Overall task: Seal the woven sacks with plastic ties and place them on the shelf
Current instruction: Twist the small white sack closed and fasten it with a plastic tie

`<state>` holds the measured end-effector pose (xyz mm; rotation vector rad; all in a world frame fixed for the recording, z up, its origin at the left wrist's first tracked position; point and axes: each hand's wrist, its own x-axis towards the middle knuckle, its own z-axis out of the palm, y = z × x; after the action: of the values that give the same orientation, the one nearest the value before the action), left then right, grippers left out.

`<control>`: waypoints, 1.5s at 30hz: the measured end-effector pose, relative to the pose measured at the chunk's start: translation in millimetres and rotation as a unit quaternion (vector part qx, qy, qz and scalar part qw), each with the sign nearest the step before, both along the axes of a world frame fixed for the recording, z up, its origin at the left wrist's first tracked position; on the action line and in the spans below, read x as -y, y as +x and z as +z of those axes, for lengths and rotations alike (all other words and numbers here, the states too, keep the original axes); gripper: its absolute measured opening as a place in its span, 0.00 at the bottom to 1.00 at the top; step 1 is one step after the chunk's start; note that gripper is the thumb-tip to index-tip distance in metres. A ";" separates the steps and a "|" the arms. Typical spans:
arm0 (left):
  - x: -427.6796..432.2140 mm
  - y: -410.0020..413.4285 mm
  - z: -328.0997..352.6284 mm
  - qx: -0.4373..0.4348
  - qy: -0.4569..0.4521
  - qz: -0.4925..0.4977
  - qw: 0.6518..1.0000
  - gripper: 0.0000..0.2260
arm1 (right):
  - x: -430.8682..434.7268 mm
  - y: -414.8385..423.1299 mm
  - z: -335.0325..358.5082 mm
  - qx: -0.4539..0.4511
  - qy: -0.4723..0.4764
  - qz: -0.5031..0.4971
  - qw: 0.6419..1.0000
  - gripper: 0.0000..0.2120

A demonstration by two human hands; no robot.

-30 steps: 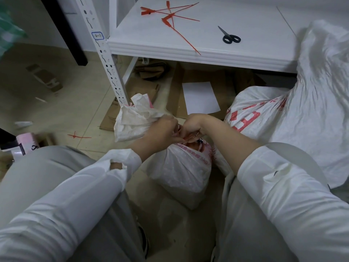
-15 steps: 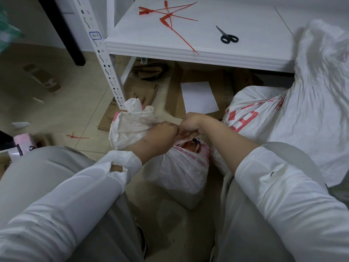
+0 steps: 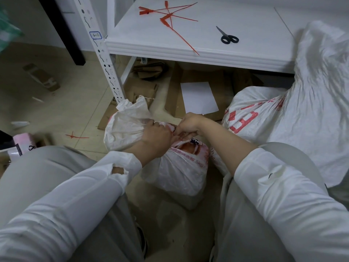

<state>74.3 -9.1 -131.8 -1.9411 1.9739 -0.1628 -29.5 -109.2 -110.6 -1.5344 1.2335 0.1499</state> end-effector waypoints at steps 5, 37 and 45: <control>-3.6 -1.5 -2.5 0.010 0.014 -0.015 1.000 0.19 | -8.0 0.8 -3.3 0.000 0.035 0.008 0.999 0.12; 6.7 14.3 -20.8 -0.192 -0.129 -0.072 0.970 0.11 | -9.8 -3.5 -6.5 -0.047 0.011 0.002 0.999 0.04; 5.5 17.8 -12.9 -0.188 -0.098 0.005 0.977 0.11 | -11.4 2.7 -0.7 -0.071 -0.030 0.037 0.996 0.08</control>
<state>92.1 -14.6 -144.7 -2.2426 2.2557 0.0175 -26.9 -97.8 -111.3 -1.6458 1.3040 0.2762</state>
